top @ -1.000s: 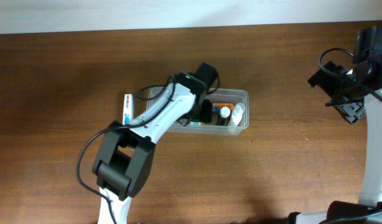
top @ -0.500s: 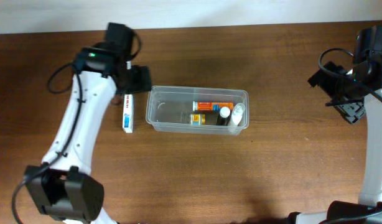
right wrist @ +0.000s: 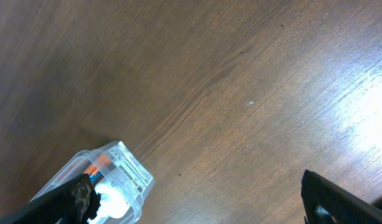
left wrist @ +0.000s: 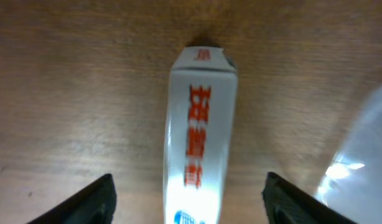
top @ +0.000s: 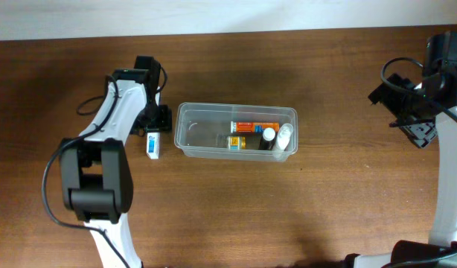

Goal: Pack container
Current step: 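Move left gripper back and grasp the white-green box, then lower the white-green box into the container and release it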

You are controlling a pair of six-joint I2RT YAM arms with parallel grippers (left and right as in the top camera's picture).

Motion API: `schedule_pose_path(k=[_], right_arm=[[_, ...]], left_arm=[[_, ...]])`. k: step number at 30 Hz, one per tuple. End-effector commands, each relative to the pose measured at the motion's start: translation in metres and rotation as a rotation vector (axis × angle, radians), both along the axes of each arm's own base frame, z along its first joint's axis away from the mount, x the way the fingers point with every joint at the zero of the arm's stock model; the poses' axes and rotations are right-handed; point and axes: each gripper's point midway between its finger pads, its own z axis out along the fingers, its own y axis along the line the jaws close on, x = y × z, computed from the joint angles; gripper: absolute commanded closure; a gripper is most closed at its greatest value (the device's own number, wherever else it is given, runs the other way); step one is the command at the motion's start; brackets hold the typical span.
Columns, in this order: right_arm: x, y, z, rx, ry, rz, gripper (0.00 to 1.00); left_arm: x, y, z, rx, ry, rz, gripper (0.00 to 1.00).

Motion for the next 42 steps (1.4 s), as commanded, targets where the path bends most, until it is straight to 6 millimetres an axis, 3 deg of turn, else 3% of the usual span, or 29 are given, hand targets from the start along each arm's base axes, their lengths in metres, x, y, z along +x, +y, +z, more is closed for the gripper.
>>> schedule_pose_path(k=[1,5,11,15,19,21,23,25,26,27,28,30,35,38,42], right_arm=[[0.0,-0.002,0.009,-0.009,-0.026,-0.001,0.02],[0.0,-0.002,0.009,-0.009,-0.026,-0.001,0.02],[0.0,-0.002,0.009,-0.01,-0.026,-0.001,0.02],[0.0,-0.002,0.009,-0.009,-0.026,-0.001,0.01],[0.0,-0.002,0.009,-0.009,-0.026,-0.001,0.02],[0.0,-0.002,0.009,-0.009,-0.026,-0.001,0.01],[0.0,-0.002,0.009,-0.009,-0.026,-0.001,0.01],[0.0,-0.002,0.009,-0.009,-0.026,-0.001,0.02],[0.0,-0.002,0.009,-0.009,-0.026,-0.001,0.01],[0.0,-0.002,0.009,-0.009,-0.026,-0.001,0.02],[0.0,-0.002,0.009,-0.009,-0.026,-0.001,0.01],[0.0,-0.002,0.009,-0.009,-0.026,-0.001,0.02],[0.0,-0.002,0.009,-0.009,-0.026,-0.001,0.02],[0.0,-0.002,0.009,-0.009,-0.026,-0.001,0.02],[0.0,-0.002,0.009,-0.009,-0.026,-0.001,0.01]], left_arm=[[-0.006,0.003,-0.026,0.001,0.068,-0.017,0.26],[-0.008,0.004,-0.035,0.006,0.093,-0.026,0.47],[-0.001,0.003,-0.009,0.002,0.058,-0.032,0.7],[0.009,0.002,0.037,-0.001,-0.015,-0.108,0.74],[0.01,-0.009,0.115,-0.008,-0.153,-0.261,0.74],[0.005,-0.032,0.143,-0.05,-0.216,-0.425,0.74],[-0.005,-0.07,0.166,-0.11,-0.277,-0.684,0.74],[-0.013,-0.098,0.175,-0.147,-0.306,-0.887,0.75],[-0.019,-0.115,0.176,-0.161,-0.31,-1.016,0.76],[-0.025,-0.13,0.17,-0.154,-0.299,-1.157,0.87],[-0.028,-0.136,0.166,-0.148,-0.289,-1.224,0.92],[-0.035,-0.151,0.153,-0.147,-0.261,-1.374,0.93],[-0.04,-0.166,0.116,-0.145,-0.167,-1.594,0.82],[-0.029,-0.168,0.096,-0.134,-0.144,-1.595,0.74],[-0.014,-0.162,0.065,-0.078,-0.083,-1.585,0.72]])
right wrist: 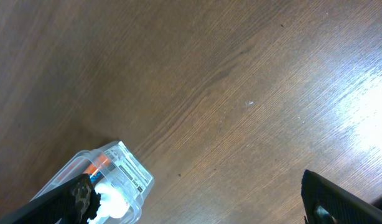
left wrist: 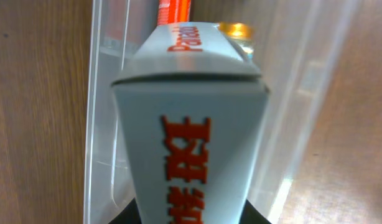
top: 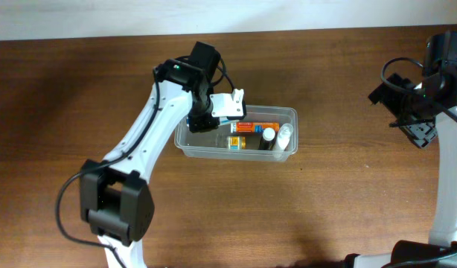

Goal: Pack container
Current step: 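Lower the white-green box into the container and release it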

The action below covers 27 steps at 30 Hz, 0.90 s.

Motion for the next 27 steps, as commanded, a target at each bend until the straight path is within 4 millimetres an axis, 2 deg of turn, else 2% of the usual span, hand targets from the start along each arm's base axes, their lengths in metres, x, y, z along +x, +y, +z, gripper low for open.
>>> schedule_pose_path(k=[1,3,6,10,13,16,19,21,23,27], right_arm=[[0.0,-0.002,0.009,-0.009,-0.026,-0.002,0.02],[0.0,-0.002,0.009,-0.009,-0.026,-0.002,0.02],[0.0,-0.002,0.009,-0.009,-0.026,-0.002,0.01],[0.0,-0.002,0.009,-0.009,-0.026,-0.002,0.02],[0.0,-0.002,0.009,-0.009,-0.026,-0.002,0.02],[0.0,-0.002,0.009,-0.009,-0.026,-0.002,0.02],[0.0,-0.002,0.009,-0.009,-0.026,-0.002,0.02],[0.0,-0.002,0.009,-0.009,-0.026,-0.002,0.01],[0.0,-0.002,0.009,-0.009,-0.026,-0.002,0.02],[0.0,-0.002,0.009,-0.009,-0.026,-0.002,0.01]], left_arm=[[0.009,0.01,-0.028,0.078,0.012,-0.029,0.69],[0.015,0.014,-0.038,0.107,0.009,-0.023,0.66],[0.022,0.026,-0.05,0.192,-0.006,-0.017,0.66],[0.028,0.035,-0.048,0.243,-0.038,-0.005,0.67],[0.034,0.037,-0.035,0.264,-0.077,0.086,0.66],[0.041,0.026,0.005,0.186,-0.154,0.199,0.62],[0.03,0.017,0.04,0.085,-0.166,0.229,0.53],[0.017,0.01,0.047,0.032,-0.124,0.21,0.51],[0.0,-0.01,0.046,-0.078,-0.029,0.172,0.5],[-0.012,-0.018,0.023,-0.103,0.068,0.159,0.51]])
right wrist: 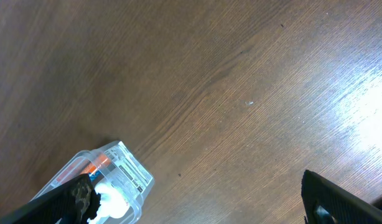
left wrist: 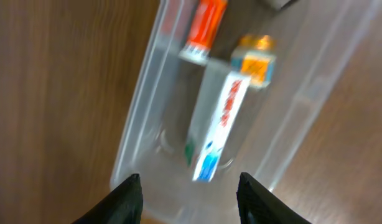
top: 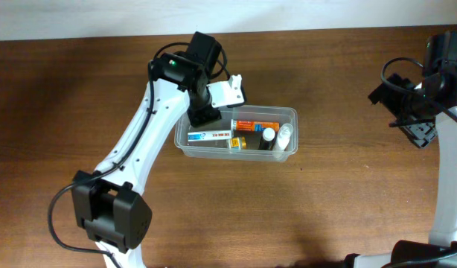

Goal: Pack container
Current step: 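Lower the white-green box into the container and release it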

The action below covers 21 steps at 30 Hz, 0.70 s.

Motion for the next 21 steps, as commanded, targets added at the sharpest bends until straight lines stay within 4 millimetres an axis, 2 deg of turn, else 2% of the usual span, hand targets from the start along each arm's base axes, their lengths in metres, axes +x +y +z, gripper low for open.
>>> schedule_pose_path(k=[1,3,7,8,13,16,18,21], right_arm=[[-0.001,-0.002,0.009,-0.009,-0.025,-0.002,0.02],[-0.001,-0.002,0.009,-0.009,-0.025,-0.002,0.02],[-0.001,-0.002,0.009,-0.009,-0.025,-0.002,0.02],[-0.001,-0.002,0.009,-0.009,-0.025,-0.002,0.01],[-0.001,-0.002,0.009,-0.009,-0.025,-0.002,0.01],[-0.001,-0.002,0.009,-0.009,-0.025,-0.002,0.01],[-0.001,-0.002,0.009,-0.009,-0.025,-0.002,0.01],[-0.001,-0.002,0.009,-0.009,-0.025,-0.002,0.01]], left_arm=[[-0.023,-0.022,-0.024,-0.103,0.146,-0.025,0.52],[-0.032,-0.025,-0.038,-0.103,0.189,-0.035,0.53],[-0.035,-0.026,-0.065,-0.087,0.225,-0.036,0.53],[-0.037,-0.025,-0.079,-0.075,0.251,-0.034,0.52],[-0.029,-0.027,-0.116,-0.062,0.277,-0.028,0.52],[-0.02,-0.023,-0.131,-0.046,0.272,0.02,0.54],[-0.011,-0.011,-0.137,0.001,0.252,0.074,0.61],[-0.002,0.003,-0.135,0.052,0.218,0.13,0.62]])
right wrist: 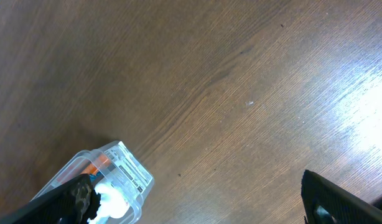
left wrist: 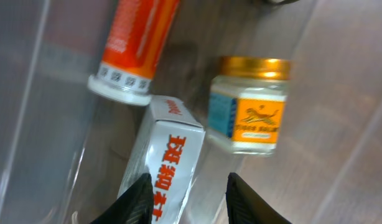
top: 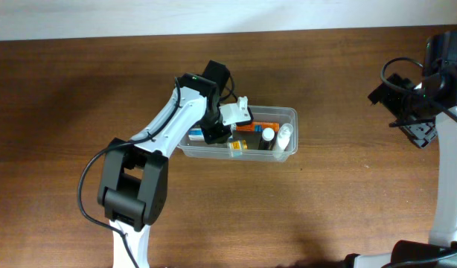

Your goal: Pack container

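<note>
A clear plastic container (top: pixel 289 113) sits mid-table. In it lie a white box with red characters (left wrist: pixel 169 155), an orange tube (left wrist: pixel 132 43), a small jar with a gold lid (left wrist: pixel 250 106), a white bottle (top: pixel 285 135) and a black-capped item (top: pixel 269 135). My left gripper (left wrist: pixel 190 202) is open, low inside the container's left half. The box's near end lies between its fingers, close to the left one. My right gripper (right wrist: pixel 203 208) is open over bare table at the far right, holding nothing.
The left arm (top: pixel 165 123) reaches in from the front left across the container's left wall. The right arm (top: pixel 437 82) stands at the table's right edge. A pale wall strip (top: pixel 213 15) borders the far side of the wood table.
My left gripper, then open higher above the container's left part, is now lower inside it, close over the box and jar. The box lies where it was. The right arm has not moved.
My left gripper stood open around the white box on the table left of the container. It then held the box over the container. After that the box lay inside and the gripper was open above it, and now it is down among the items.
</note>
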You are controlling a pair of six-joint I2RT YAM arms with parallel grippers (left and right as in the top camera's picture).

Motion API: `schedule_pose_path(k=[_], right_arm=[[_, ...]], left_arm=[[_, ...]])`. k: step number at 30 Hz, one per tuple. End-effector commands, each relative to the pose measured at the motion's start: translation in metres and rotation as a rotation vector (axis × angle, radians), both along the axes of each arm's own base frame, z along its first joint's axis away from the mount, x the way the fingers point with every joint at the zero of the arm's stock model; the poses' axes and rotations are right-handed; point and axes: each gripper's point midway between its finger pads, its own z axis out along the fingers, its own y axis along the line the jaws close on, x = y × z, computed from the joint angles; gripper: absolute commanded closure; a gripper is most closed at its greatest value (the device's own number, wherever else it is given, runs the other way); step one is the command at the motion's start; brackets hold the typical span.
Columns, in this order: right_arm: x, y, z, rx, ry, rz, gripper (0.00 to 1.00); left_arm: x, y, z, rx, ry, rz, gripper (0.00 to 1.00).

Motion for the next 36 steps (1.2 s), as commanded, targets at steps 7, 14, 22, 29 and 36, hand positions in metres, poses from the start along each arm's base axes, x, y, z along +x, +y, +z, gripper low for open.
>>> schedule_pose_path(k=[7,14,22,29,36], right_arm=[[0.0,-0.002,0.009,-0.009,-0.026,-0.002,0.02],[0.0,-0.002,0.009,-0.009,-0.026,-0.002,0.01],[0.0,-0.002,0.009,-0.009,-0.026,-0.002,0.02],[0.0,-0.002,0.009,-0.009,-0.026,-0.002,0.02],[0.0,-0.002,0.009,-0.009,-0.026,-0.002,0.02]], left_arm=[[-0.001,0.03,-0.001,0.115,0.032,0.164,0.61],[-0.008,0.016,0.077,0.016,-0.068,0.269,0.62],[-0.011,0.049,0.213,-0.132,-0.4,0.51,0.45],[-0.067,0.169,0.285,-0.144,-0.516,1.041,0.01],[-0.163,0.259,0.328,-0.159,-0.644,1.379,0.0]])
